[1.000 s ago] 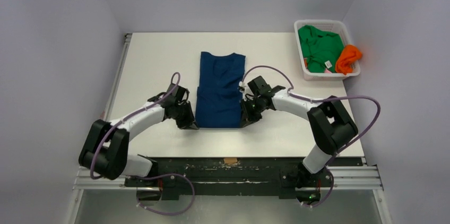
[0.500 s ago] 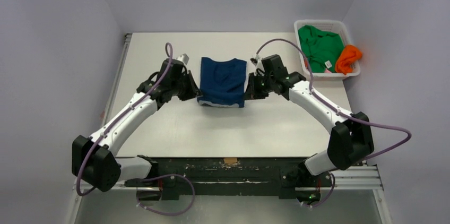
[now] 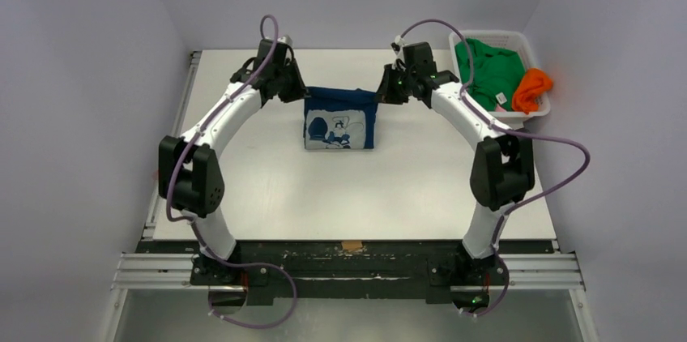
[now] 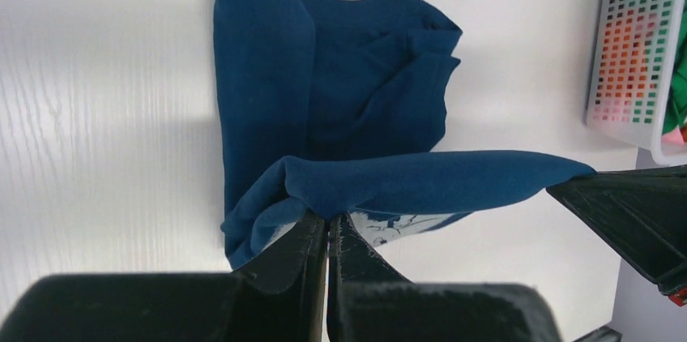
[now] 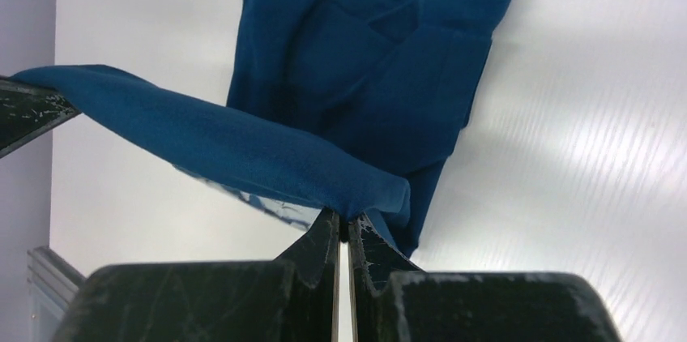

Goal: Fold and stack the t-shirts
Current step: Fold the long partially folded tshirt into a neat square

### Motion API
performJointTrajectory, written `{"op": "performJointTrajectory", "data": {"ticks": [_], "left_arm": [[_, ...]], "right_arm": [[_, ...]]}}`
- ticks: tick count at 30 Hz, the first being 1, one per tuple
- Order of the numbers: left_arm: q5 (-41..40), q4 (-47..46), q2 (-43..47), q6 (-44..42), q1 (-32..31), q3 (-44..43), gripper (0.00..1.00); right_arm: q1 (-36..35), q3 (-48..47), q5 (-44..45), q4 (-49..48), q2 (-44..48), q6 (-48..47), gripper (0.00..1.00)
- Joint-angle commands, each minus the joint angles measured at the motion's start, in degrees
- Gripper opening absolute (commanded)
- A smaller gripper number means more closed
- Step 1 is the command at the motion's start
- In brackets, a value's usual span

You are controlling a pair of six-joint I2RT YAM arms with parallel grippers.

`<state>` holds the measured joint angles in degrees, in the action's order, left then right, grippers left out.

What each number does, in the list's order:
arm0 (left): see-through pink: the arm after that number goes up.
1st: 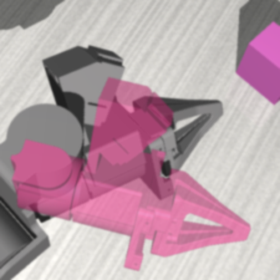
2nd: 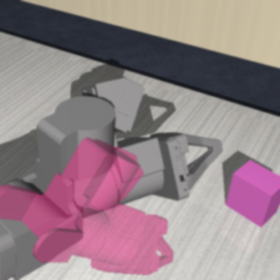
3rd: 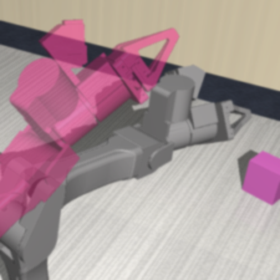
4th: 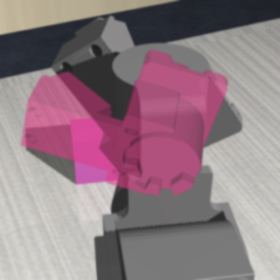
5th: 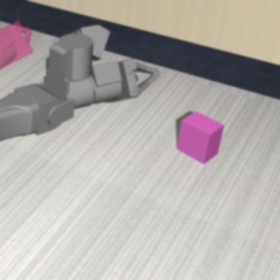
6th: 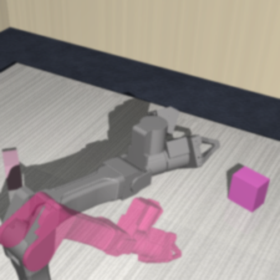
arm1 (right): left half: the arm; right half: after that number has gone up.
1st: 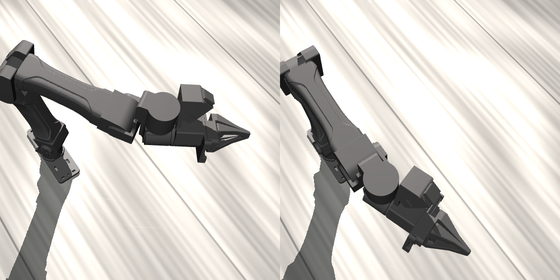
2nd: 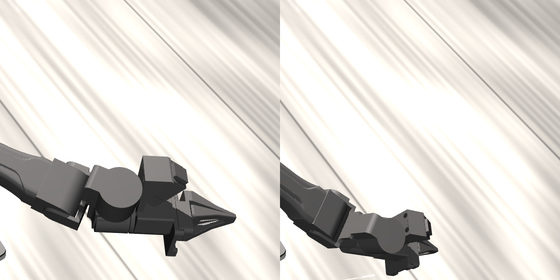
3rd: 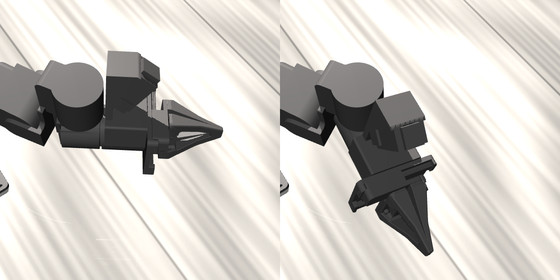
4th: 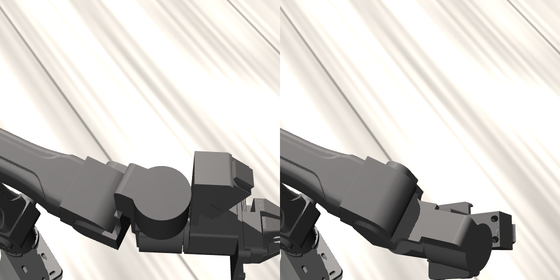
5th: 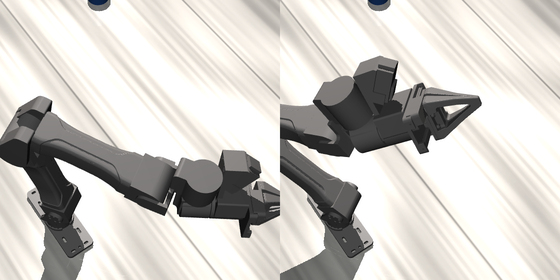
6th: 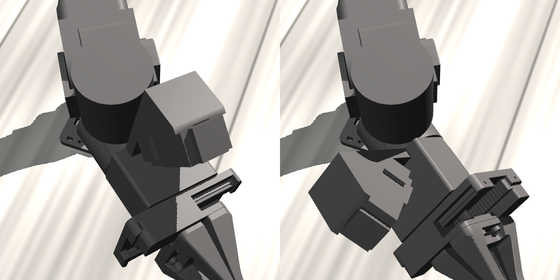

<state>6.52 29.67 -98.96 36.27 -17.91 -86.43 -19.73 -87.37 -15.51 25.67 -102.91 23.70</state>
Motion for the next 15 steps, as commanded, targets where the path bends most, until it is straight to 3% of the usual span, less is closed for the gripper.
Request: {"op": "performJointTrajectory", "data": {"ticks": [1, 10, 11, 13, 15], "left_arm": [[-0.7, 1.4, -7.4, -3.5, 2.0, -8.4, 0.00], [-0.2, 8.1, -24.6, -4.7, 3.6, -26.9, 0.00], [0.1, 8.7, -26.2, -4.6, 3.8, -28.7, 0.00], [1.7, 10.2, -30.0, -4.4, 4.2, -33.2, 0.08], [3.8, 11.6, -33.1, -4.6, 4.5, -37.6, 0.32]], "right_arm": [[1.9, -6.4, 0.3, -1.8, -5.4, 0.9, 0.00], [3.4, -20.3, 2.2, -1.4, -22.4, 2.1, 0.00], [3.4, -21.4, 2.7, -1.3, -23.7, 2.6, 0.04], [3.5, -24.0, 4.9, -1.3, -25.7, 3.2, 0.14], [3.7, -27.5, 6.7, 0.4, -27.6, 3.7, 0.28]]}}
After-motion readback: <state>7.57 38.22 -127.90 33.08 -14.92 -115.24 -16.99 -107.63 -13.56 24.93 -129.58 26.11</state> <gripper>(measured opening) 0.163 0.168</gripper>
